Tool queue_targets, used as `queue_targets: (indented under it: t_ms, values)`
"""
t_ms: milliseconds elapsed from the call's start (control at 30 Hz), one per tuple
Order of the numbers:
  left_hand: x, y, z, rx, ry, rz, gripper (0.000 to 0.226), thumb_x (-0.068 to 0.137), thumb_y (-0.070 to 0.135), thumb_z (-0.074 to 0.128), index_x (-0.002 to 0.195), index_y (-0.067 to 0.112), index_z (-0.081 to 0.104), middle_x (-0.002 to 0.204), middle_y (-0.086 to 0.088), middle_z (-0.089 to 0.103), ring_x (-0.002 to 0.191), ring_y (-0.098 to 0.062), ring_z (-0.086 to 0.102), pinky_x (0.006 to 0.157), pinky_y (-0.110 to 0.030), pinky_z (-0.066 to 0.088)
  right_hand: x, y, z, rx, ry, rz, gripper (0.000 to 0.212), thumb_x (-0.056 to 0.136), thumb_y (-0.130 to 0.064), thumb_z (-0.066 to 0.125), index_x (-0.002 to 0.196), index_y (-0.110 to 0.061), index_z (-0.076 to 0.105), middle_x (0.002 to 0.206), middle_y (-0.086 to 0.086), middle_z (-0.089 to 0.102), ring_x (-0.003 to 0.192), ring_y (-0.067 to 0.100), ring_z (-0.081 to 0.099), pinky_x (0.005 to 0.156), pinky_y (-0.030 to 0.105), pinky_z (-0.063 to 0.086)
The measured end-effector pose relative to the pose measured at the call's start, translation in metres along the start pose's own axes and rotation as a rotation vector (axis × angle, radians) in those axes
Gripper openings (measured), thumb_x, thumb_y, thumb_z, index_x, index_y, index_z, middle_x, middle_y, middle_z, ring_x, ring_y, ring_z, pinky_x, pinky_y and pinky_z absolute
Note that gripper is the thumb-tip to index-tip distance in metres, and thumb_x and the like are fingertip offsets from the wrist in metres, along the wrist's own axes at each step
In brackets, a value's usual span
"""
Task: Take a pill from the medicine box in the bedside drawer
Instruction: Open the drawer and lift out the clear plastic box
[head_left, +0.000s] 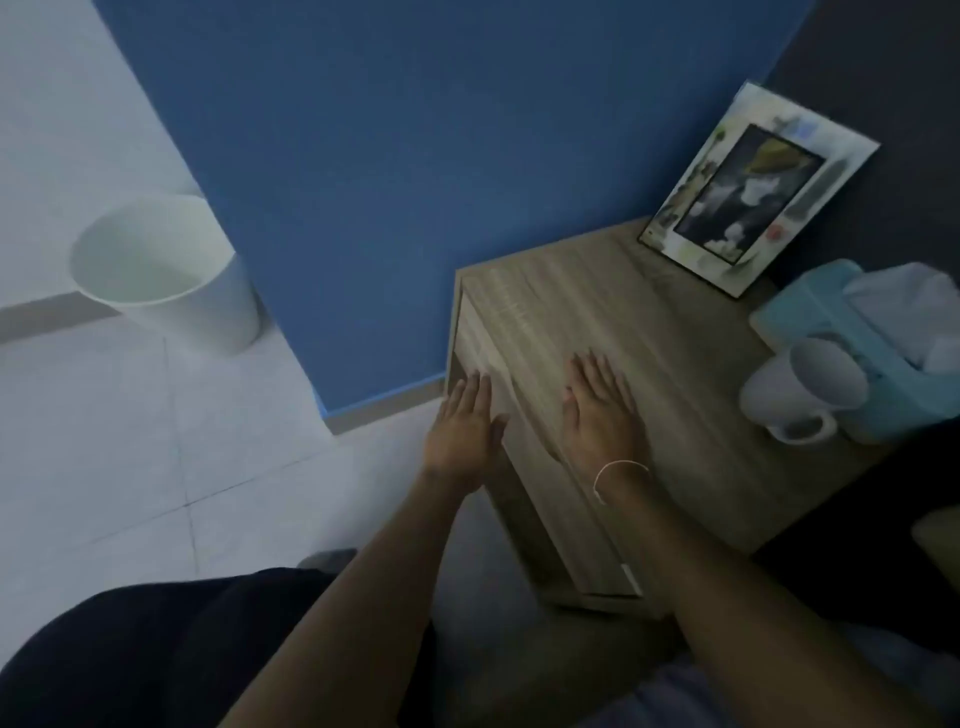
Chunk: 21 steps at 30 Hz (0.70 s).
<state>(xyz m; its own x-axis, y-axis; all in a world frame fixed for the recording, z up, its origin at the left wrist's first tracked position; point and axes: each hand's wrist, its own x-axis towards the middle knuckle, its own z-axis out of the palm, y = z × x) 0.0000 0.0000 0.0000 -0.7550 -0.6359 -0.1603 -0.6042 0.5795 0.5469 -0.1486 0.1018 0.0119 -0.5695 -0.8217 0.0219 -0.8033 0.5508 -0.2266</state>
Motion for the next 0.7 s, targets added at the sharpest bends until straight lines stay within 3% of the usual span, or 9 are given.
queue_targets:
  t_ms: [367, 700]
  values:
    - [0.029, 0.012, 0.041, -0.256, 0.064, -0.056, 0.084, 0.095, 0.043, 0.045, 0.15, 0.007, -0.008, 0.162, -0.009, -0.005, 0.15, -0.022, 0.0, 0.123, -0.04, 0.01, 0.003, 0.008, 0.013, -0.019, 0.058, -0.019, 0.055, 0.099, -0.034, 0.016, 0.15, -0.015, 0.024, 0.158, 0.005, 0.024, 0.148, 0.018, 0.013, 0.122, 0.04, 0.01]
    - [0.024, 0.006, 0.029, -0.281, 0.121, -0.004, 0.09, 0.093, 0.042, 0.051, 0.148, 0.004, -0.01, 0.161, -0.012, -0.009, 0.149, -0.021, -0.008, 0.124, -0.04, 0.003, 0.002, 0.005, 0.008, 0.01, 0.054, -0.023, 0.052, 0.101, -0.031, 0.02, 0.15, -0.014, 0.025, 0.159, 0.006, 0.023, 0.148, 0.018, 0.011, 0.122, 0.038, 0.008]
